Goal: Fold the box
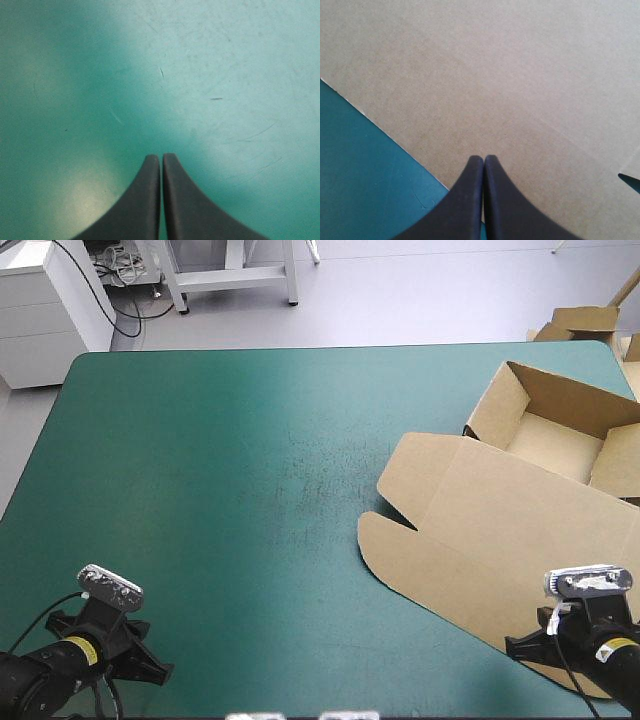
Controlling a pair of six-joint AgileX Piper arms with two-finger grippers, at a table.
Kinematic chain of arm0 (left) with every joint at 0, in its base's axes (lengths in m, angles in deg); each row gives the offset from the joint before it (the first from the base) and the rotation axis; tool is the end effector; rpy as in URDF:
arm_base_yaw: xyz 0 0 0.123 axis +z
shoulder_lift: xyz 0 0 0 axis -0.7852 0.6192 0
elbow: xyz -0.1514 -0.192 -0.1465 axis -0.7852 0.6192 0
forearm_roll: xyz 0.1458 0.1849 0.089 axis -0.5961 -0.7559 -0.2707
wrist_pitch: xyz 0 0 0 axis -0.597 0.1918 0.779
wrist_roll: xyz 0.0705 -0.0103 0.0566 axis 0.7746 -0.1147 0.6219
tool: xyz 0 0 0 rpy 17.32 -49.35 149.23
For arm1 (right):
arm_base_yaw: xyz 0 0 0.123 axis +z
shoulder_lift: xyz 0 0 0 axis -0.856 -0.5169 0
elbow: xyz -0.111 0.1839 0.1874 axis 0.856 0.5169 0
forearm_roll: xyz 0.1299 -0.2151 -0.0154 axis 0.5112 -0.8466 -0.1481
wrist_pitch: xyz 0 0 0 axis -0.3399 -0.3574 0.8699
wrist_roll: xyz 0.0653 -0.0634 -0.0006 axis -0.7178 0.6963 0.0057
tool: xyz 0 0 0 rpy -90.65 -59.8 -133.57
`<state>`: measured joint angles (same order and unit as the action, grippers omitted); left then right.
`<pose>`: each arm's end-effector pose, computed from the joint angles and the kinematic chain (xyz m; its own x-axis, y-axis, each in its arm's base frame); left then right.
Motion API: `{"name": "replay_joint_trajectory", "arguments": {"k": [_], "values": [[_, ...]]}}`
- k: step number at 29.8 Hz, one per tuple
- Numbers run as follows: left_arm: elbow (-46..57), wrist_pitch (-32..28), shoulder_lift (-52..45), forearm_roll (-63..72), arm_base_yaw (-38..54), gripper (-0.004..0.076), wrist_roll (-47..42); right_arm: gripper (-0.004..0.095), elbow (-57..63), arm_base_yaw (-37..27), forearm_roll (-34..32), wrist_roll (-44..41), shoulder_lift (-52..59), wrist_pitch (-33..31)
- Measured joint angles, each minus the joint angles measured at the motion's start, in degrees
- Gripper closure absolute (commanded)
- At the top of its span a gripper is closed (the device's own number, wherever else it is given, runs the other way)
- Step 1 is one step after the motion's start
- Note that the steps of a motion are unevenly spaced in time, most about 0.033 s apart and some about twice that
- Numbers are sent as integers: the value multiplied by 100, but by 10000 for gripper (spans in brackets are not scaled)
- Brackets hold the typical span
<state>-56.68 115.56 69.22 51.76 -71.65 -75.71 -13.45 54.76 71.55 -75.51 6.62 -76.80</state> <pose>0.0736 -0.0234 0.2605 -0.7278 0.3932 -0.5618 0.4141 0.9051 0.0969 0.0672 0.0089 0.2892 -0.7286 -0.0996 -0.6776 -0.1424 0.9898 0.0076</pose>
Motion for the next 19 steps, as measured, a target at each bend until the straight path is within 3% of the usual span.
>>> {"name": "replay_joint_trajectory", "arguments": {"k": [10,19], "values": [[0,0,0,0,0,731,0,928,480,0,47,19,336,420],[0,0,0,17,0,731,0,928,559,0,54,23,336,432]]}}
